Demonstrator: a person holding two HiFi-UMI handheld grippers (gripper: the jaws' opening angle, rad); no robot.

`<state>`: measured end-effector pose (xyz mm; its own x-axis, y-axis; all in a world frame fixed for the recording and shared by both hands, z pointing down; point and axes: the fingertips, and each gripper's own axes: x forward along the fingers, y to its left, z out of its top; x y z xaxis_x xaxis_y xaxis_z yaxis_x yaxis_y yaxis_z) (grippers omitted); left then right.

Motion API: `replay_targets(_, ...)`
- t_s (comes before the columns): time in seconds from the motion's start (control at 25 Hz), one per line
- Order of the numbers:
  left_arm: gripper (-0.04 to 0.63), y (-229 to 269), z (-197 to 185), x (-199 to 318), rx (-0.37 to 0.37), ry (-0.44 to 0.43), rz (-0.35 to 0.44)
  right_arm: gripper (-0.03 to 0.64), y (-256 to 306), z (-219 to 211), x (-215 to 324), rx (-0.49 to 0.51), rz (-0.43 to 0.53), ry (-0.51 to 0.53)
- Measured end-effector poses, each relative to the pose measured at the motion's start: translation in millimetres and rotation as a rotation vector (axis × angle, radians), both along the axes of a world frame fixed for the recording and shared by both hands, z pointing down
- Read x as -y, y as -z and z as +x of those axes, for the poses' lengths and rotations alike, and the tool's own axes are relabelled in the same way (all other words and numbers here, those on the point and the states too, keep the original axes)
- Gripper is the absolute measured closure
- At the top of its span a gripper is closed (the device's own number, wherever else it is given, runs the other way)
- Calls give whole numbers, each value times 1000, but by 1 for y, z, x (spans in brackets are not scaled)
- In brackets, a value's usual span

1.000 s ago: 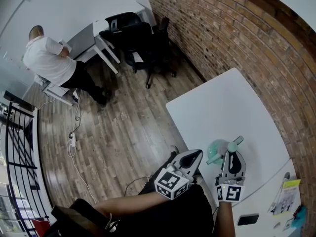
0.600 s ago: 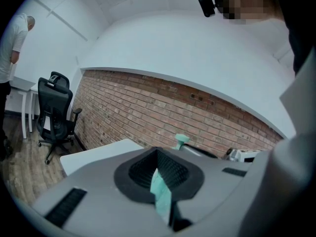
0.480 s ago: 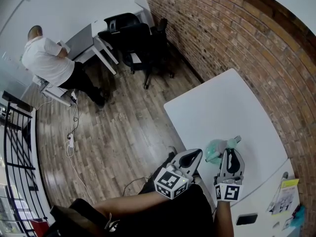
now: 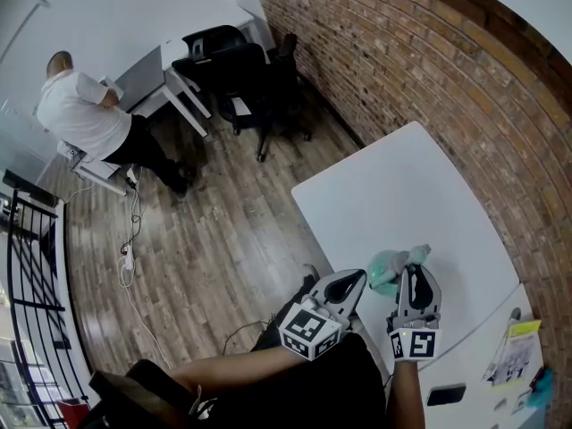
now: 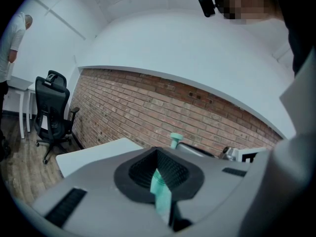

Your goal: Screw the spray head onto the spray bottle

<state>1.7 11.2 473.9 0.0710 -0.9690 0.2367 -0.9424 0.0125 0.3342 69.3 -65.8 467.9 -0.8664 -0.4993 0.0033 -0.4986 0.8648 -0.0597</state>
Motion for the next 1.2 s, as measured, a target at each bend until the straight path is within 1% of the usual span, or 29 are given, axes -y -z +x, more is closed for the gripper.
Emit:
replay_targets(0.12,597,0,-1,2,2,4,-3,552,0,0,4,7,-17,-3)
replay_targets(0.24,597,0,-2,3,1,7,-2,578,-1,2,7,7,-26,-9)
replay_targets(0.36,597,2,-3,4,5,6,0,584,-1,2,8,5,-24,-9)
replay_targets(0.48,597,1,-2,6,6,3,3,584,-2,2,8,5,-26,-10)
replay_targets(0.64,597,1,-2,5,3,-1,2,584,1,-1,6,34,-55,30)
replay_targets(0.76,597,1,-3,4,-1,-2,0,583,0,-1,7,27,-64,37)
replay_targets(1.08,597,-1,-2,3,-12,-3,0,581,-3,-1,11,21,-141,38)
replay_targets(1.2,597,-2,-1,3,-17,-3,2,564,-4,-2,12,17,-166,30)
